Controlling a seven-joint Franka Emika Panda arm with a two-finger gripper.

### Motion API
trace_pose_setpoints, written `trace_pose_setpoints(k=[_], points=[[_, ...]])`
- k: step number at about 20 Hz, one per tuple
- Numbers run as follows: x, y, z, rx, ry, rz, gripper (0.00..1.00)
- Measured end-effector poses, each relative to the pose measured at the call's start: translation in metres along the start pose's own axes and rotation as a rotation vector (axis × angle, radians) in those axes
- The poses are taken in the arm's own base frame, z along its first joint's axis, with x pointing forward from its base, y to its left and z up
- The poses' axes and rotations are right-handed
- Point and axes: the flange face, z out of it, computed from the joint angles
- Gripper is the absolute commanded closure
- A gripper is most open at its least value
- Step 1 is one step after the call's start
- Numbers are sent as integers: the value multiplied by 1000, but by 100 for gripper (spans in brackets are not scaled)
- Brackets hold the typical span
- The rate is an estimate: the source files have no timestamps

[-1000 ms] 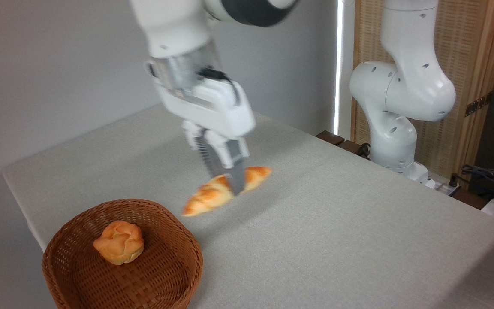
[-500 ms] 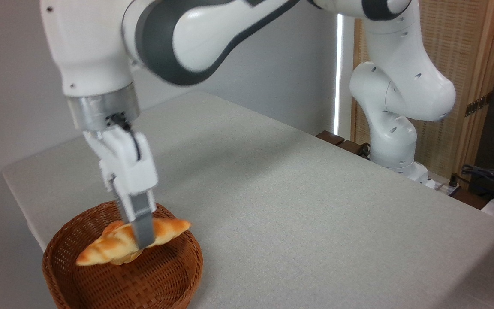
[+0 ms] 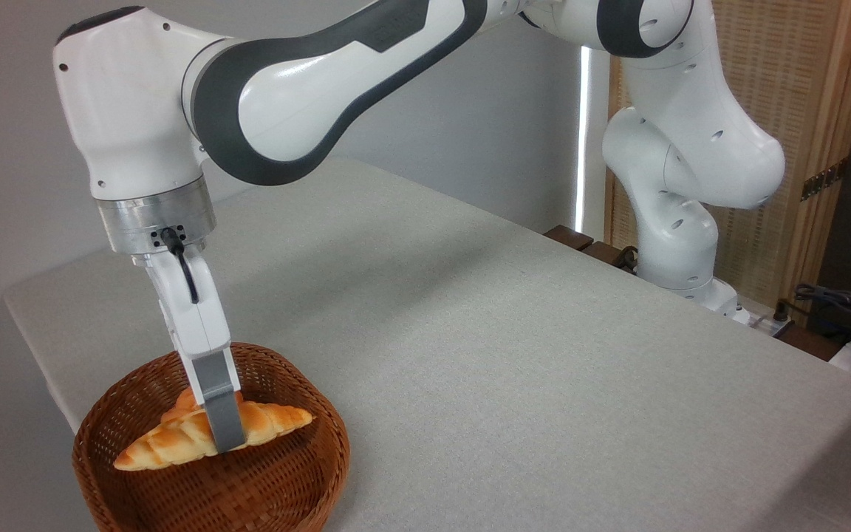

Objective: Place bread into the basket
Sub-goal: 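Lower the roll into the basket and open the gripper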

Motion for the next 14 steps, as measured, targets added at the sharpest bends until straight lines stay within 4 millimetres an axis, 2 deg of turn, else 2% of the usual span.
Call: trace_pose_setpoints(k=[5, 14], points=[[-7, -7, -1, 3, 1, -14, 0], [-7, -7, -1, 4, 2, -15, 0]])
